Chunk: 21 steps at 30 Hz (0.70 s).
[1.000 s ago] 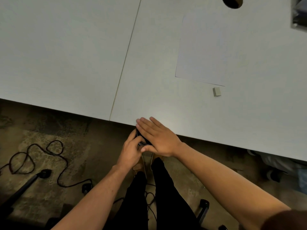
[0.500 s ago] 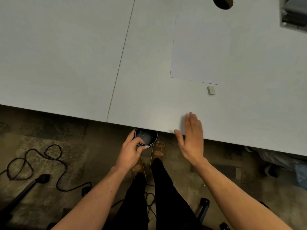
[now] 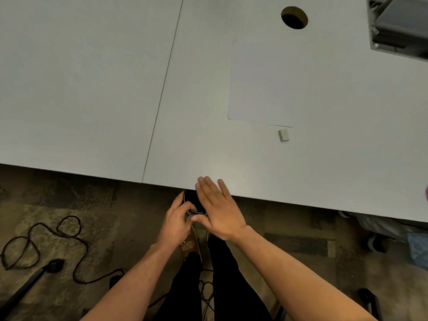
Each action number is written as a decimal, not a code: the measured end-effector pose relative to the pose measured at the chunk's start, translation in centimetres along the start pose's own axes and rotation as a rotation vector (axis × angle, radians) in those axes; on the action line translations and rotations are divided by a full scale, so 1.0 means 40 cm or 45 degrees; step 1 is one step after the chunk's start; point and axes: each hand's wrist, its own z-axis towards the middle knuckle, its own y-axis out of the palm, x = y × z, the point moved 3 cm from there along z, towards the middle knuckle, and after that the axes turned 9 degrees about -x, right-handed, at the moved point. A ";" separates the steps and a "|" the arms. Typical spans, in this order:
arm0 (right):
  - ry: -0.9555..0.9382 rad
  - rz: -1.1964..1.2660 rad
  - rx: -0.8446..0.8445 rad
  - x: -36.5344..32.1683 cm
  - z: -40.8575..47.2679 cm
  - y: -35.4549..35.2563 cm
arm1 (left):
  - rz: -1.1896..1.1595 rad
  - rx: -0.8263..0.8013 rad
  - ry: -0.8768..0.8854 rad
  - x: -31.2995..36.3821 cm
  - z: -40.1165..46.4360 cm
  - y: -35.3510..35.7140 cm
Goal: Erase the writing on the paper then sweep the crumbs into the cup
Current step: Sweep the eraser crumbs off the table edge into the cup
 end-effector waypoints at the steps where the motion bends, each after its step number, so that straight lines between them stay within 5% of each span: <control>1: -0.051 -0.022 -0.008 -0.007 -0.002 0.003 | -0.016 -0.010 -0.005 0.001 -0.001 0.000; 5: -0.201 -0.029 -0.019 -0.026 -0.016 0.008 | -0.069 -0.028 -0.002 0.008 -0.012 0.004; 10: -0.242 0.320 0.075 -0.015 -0.037 -0.032 | -0.011 -0.037 0.003 0.012 -0.040 0.002; 21: 0.495 0.931 0.525 0.198 -0.100 -0.117 | 0.073 -0.106 -0.025 0.021 -0.156 -0.051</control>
